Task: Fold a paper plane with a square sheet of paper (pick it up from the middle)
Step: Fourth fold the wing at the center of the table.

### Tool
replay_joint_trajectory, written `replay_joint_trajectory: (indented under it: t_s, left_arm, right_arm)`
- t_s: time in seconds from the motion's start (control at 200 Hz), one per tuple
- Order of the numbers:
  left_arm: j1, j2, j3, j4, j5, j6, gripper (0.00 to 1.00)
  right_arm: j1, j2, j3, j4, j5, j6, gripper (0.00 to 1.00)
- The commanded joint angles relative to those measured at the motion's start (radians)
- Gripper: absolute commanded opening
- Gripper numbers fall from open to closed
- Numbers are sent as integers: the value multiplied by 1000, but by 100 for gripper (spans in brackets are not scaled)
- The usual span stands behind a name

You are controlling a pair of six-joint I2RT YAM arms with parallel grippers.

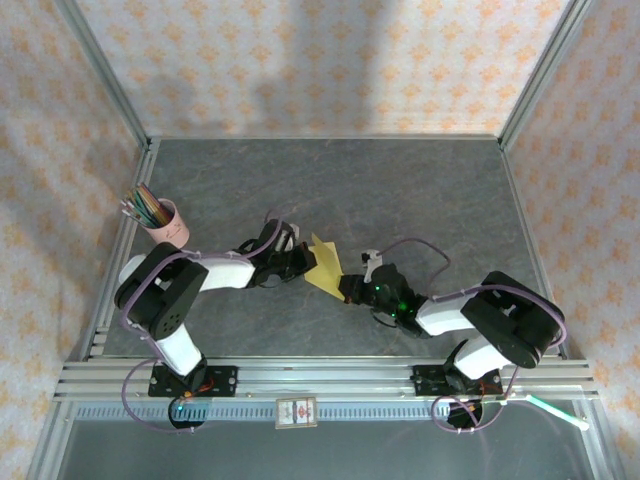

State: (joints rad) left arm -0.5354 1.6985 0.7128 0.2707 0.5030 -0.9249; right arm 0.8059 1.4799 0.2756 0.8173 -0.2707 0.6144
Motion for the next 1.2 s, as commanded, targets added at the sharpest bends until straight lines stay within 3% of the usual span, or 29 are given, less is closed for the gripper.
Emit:
replay_joint_trajectory:
  t_s: [0.0,0.846,1.011,1.196]
  left_arm:
    - [-6,27,22,35,-39,24,0]
    - [-3,62,10,-5,-90,62,0]
    - [-3,59,3,-1,-95,55,0]
    - [-3,35,3,17,-83,37,0]
  right_arm:
    - [-7,8,-16,54,-1,47,0]
    - [-7,44,-39,77,-18,145,0]
    - [2,25,1,16,-6,126,0]
    - [17,10,84,-167,48,12,0]
